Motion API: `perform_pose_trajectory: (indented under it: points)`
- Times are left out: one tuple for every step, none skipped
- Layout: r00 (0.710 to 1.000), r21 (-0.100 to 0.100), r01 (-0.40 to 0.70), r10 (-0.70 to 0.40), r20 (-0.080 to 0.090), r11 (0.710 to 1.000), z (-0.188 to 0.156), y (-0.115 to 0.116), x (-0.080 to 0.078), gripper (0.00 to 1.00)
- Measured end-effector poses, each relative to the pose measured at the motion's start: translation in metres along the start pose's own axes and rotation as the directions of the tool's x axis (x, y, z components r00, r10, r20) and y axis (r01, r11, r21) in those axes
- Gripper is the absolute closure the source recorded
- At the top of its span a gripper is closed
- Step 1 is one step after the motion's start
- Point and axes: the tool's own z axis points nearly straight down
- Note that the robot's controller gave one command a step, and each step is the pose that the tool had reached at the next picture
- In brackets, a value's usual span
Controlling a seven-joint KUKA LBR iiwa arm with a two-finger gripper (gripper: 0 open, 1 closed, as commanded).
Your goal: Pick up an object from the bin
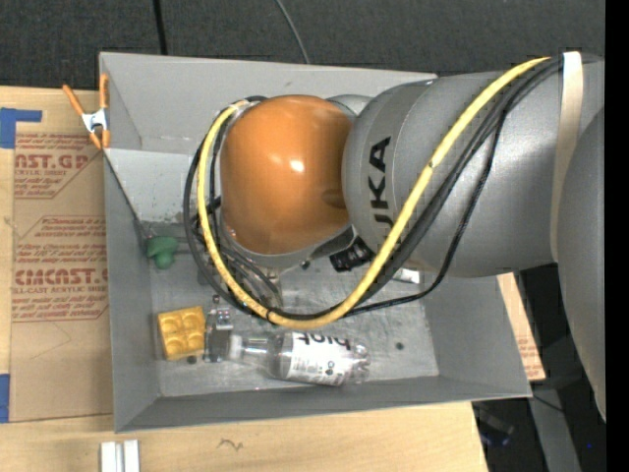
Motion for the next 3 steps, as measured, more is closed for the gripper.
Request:
perform_pose_trajectory:
  points:
    - [1.000,-0.002,-0.003,0.003,0.007,1.000,-0.004,-0.001,-0.002,0.00]
    - [1.000,-0.005,-0.026,0.026,0.014,1.000,0.045,-0.002,-0.005,0.00]
    - [0.994,0.001,0.111,-0.111,0.005,0.994,0.085,-0.012,-0.013,0.00]
